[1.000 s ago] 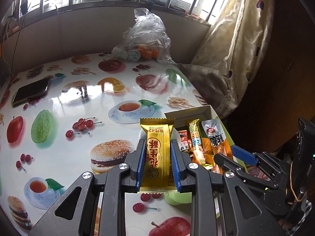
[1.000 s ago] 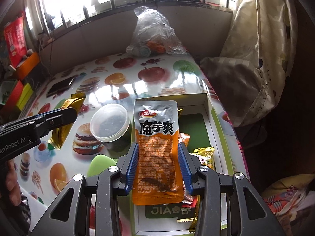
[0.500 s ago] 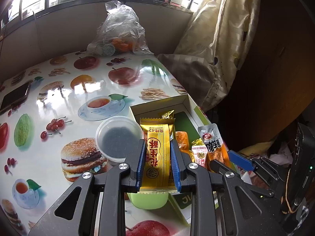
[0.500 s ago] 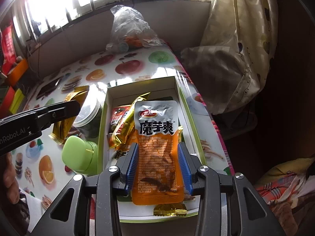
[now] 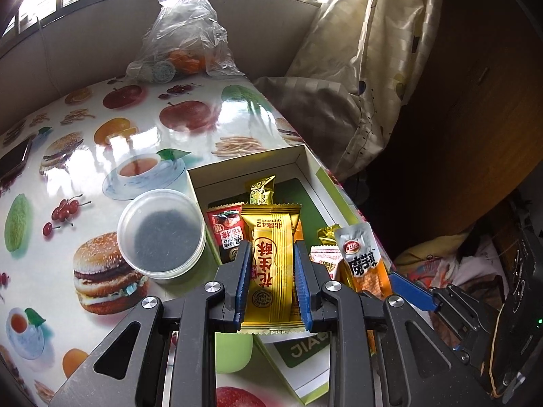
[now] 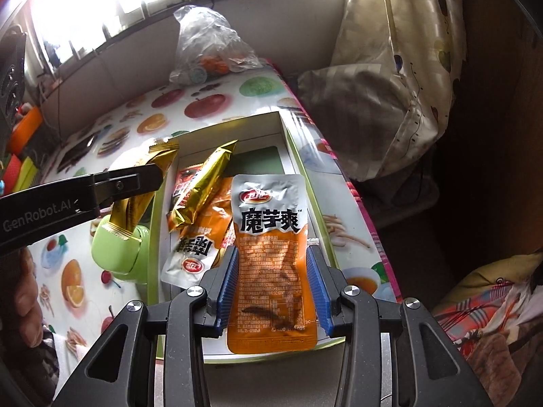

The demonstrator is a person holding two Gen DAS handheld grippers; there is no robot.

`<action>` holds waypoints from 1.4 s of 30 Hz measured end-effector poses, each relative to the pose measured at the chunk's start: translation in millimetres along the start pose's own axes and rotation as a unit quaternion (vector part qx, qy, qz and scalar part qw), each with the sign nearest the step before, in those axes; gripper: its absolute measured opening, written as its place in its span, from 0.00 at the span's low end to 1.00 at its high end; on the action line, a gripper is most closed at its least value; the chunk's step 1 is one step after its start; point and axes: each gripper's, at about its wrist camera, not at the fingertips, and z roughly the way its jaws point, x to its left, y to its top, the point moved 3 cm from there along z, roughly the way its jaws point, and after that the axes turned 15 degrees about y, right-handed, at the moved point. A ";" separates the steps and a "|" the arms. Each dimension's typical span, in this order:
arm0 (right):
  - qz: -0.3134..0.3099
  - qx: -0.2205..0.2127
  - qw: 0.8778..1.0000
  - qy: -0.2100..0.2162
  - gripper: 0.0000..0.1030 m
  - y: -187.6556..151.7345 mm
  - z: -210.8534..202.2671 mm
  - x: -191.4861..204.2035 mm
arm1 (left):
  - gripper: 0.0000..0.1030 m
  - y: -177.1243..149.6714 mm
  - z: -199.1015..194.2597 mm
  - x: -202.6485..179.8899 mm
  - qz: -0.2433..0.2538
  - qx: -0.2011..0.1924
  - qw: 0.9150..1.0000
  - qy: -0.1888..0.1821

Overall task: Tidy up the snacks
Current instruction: 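Lower both snacks into the green box and open both tools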

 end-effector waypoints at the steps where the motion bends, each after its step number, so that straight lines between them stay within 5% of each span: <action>1: 0.001 0.001 1.000 0.000 0.38 -1.5 -0.3 -0.9 | 0.25 -0.4 1.7 -1.6 0.002 0.004 1.000 -0.003; 37: 0.006 -0.014 1.000 0.017 0.43 -0.5 20.1 -13.0 | 0.25 -6.6 39.8 -30.3 0.028 0.036 0.999 0.015; 42: 0.000 -0.015 1.000 0.015 0.46 -1.8 20.6 -11.8 | 0.35 -8.6 38.4 -35.8 0.037 0.031 0.999 0.014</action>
